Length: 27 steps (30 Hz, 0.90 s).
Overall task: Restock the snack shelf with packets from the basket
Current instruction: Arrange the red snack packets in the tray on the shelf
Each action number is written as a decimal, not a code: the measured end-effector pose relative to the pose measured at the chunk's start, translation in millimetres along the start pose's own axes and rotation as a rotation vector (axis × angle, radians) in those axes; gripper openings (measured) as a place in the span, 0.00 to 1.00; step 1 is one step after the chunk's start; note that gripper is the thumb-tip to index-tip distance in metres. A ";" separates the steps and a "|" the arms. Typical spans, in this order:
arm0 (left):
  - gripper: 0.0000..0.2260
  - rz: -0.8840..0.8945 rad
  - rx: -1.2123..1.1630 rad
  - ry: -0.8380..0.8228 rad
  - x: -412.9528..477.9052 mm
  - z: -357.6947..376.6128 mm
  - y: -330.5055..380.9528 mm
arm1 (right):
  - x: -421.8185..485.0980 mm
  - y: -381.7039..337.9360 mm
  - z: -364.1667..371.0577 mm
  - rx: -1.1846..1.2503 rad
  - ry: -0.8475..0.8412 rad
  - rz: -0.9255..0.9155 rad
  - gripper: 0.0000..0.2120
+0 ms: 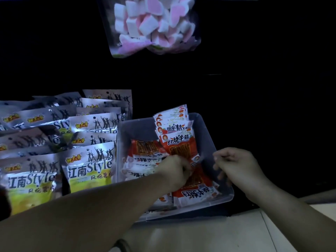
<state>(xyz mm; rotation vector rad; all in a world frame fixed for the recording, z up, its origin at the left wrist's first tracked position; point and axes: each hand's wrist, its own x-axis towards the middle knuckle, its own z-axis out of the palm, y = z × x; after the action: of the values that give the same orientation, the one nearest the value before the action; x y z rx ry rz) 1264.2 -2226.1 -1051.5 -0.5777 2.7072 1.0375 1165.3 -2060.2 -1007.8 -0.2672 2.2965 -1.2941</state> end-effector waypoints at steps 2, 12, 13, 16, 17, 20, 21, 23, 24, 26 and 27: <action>0.06 0.020 -0.141 0.139 -10.1 0.4 -1.6 | -4.6 -9.0 5.0 0.034 -0.028 0.058 0.11; 0.12 0.064 -0.541 0.325 -34.4 -25.8 -3.1 | -1.7 -46.3 15.9 0.051 -0.033 -0.170 0.13; 0.14 0.021 -0.552 0.376 -33.3 -31.4 -7.6 | 0.5 -47.8 12.9 -0.001 -0.080 -0.229 0.13; 0.15 -0.061 -0.541 0.404 -32.7 -41.3 -18.5 | 5.4 -42.3 12.5 -0.181 -0.301 -0.253 0.18; 0.16 -0.073 -0.538 0.380 -33.0 -39.4 -22.3 | 6.6 -38.6 15.7 -0.253 -0.385 -0.205 0.21; 0.20 -0.101 -0.523 0.319 -31.8 -29.3 -32.2 | 6.0 -38.4 23.1 -0.513 -0.591 -0.079 0.21; 0.21 -0.109 -0.524 0.316 -29.8 -26.2 -35.7 | 6.9 -40.7 23.6 -0.607 -0.648 -0.072 0.21; 0.22 -0.119 -0.550 0.310 -25.3 -23.6 -40.1 | 10.5 -43.7 25.6 -0.740 -0.712 -0.056 0.22; 0.22 -0.118 -0.557 0.317 -22.9 -23.5 -42.0 | 13.6 -42.1 28.7 -0.735 -0.686 -0.054 0.22; 0.23 -0.118 -0.567 0.350 -18.5 -23.6 -45.4 | 21.6 -34.8 39.5 -0.593 -0.512 -0.107 0.20; 0.23 -0.123 -0.579 0.375 -16.5 -24.1 -47.1 | 27.6 -30.3 46.2 -0.507 -0.375 -0.185 0.19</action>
<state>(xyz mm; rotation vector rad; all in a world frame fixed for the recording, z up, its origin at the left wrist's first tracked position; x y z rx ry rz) 1298.2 -2269.5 -1057.0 -1.1135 2.5885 1.8516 1162.7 -2121.9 -1010.9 -0.8332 2.2623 -0.6393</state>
